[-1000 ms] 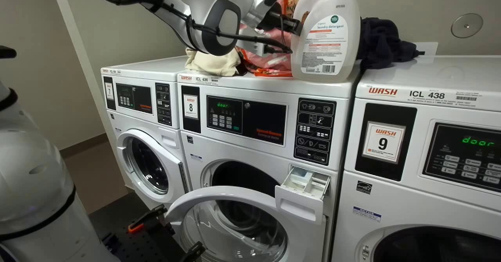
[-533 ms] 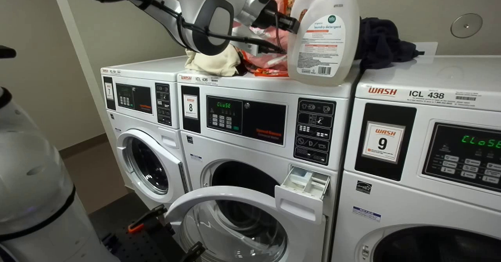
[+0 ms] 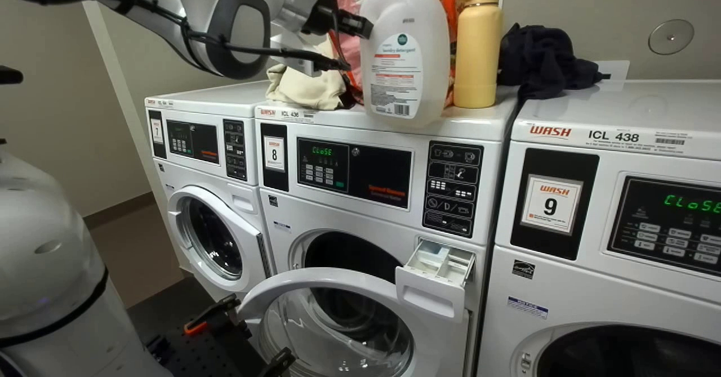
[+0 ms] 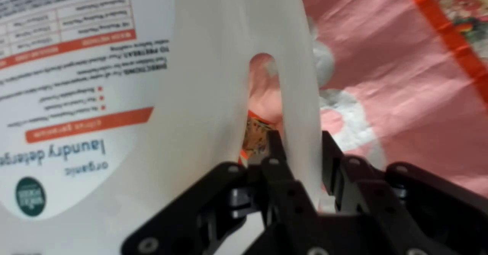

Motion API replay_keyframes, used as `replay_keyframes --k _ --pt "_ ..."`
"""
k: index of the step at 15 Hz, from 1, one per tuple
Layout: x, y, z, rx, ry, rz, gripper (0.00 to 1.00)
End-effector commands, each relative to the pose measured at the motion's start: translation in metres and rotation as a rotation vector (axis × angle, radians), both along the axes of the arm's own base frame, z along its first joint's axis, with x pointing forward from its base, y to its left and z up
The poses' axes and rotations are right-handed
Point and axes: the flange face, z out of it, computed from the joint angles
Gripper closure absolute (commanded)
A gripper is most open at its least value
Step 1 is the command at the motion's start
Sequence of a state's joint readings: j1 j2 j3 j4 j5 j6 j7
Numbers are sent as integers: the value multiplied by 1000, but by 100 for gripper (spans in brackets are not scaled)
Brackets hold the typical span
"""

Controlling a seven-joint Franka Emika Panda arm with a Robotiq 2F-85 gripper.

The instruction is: Move the white bottle to the left

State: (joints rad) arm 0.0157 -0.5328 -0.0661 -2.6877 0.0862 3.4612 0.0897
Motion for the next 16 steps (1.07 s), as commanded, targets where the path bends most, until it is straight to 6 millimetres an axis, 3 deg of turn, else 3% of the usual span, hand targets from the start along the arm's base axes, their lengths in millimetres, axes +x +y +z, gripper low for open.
replay_keyframes --k 1,9,16 --pt "-30 39 16 1 -55 73 93" --pt "-54 129 25 -11 -39 322 93" --pt "-46 181 19 6 -50 480 93"
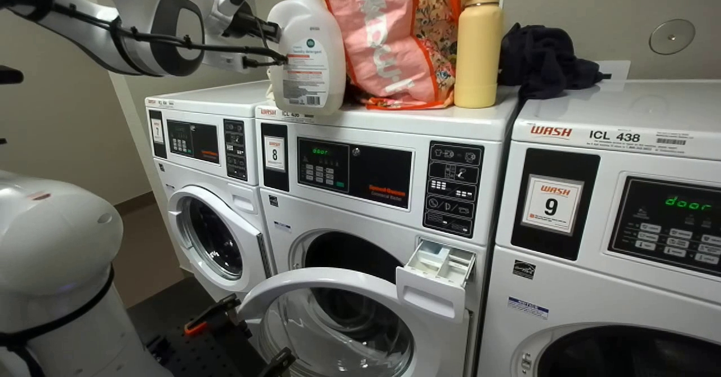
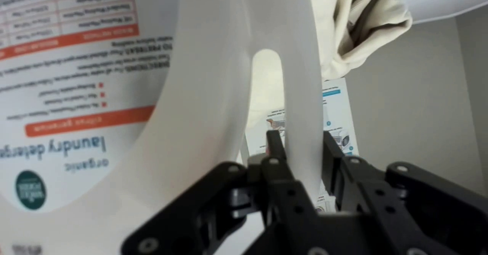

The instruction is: Move the white bottle to the left

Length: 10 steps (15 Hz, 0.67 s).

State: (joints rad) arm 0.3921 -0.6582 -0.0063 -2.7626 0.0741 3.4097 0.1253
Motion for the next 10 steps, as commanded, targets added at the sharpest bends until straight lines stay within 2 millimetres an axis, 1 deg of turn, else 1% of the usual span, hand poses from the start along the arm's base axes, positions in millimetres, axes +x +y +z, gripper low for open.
replay_keyframes --k 1,3,4,5,7,8,9,10 --pt "11 21 12 21 -49 67 93" --pt "19 32 9 28 -69 98 93" --pt "15 36 23 33 -66 118 93" --pt "19 40 29 36 -62 130 93" --pt "30 46 35 43 -62 149 93" --pt "37 54 25 50 -62 158 93" --pt "42 58 23 56 -55 168 93" --pt "47 61 27 62 -42 176 93"
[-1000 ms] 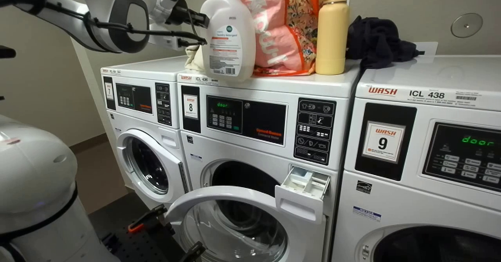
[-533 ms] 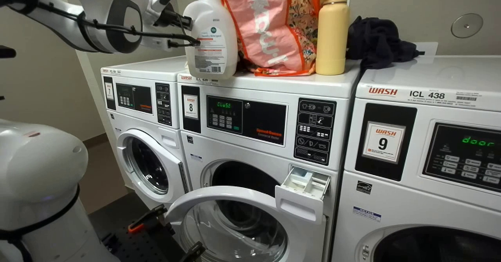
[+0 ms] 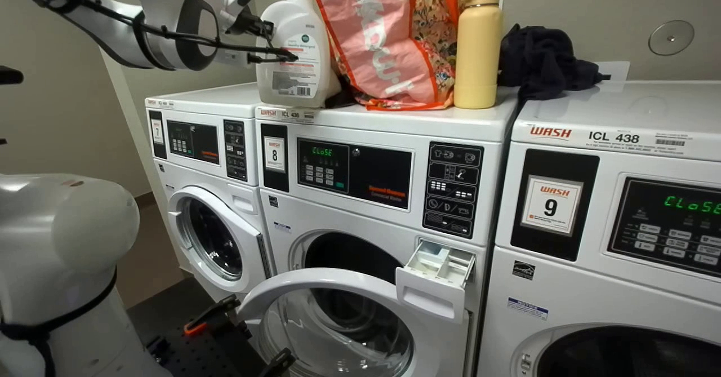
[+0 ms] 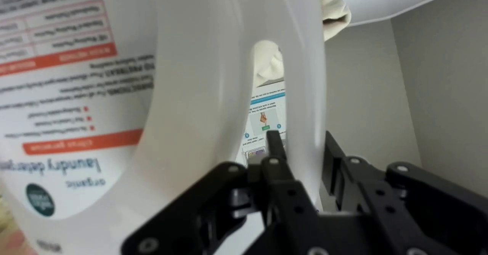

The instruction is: Move the white bottle to the left

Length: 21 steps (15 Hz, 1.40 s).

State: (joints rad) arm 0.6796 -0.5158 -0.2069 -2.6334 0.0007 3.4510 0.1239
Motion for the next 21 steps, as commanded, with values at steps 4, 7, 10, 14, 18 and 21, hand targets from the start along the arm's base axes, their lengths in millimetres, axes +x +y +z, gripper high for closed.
replay_keyframes --k 4,7,10,14,18,21 --pt "41 24 23 53 -24 51 93" --pt "59 17 37 99 -32 31 93" --pt "76 6 48 145 -36 -11 93" --pt "94 -17 52 205 -16 -93 93" --pt "92 -17 44 242 25 -101 93" --pt "79 -4 41 265 46 -56 93"
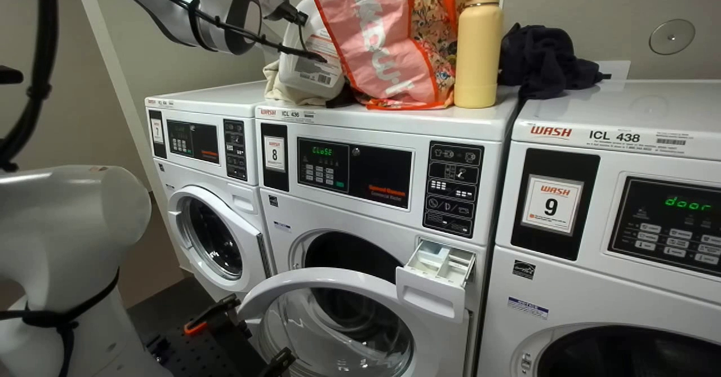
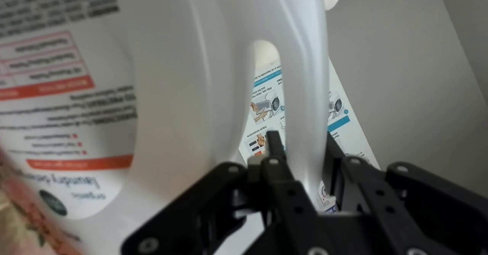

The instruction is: Move the white bottle to the left

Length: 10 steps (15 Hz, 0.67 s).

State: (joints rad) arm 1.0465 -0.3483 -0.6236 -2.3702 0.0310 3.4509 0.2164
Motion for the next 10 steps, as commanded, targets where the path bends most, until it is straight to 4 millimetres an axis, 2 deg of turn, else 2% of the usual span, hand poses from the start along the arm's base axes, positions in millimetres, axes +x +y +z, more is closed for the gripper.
replay_keyframes --k 1,4,6,10 --pt "-13 16 14 67 -17 42 93" --pt "-17 23 27 57 -50 51 93" --pt "-16 20 40 47 -80 30 93" --pt "-7 5 52 45 -98 -55 93"
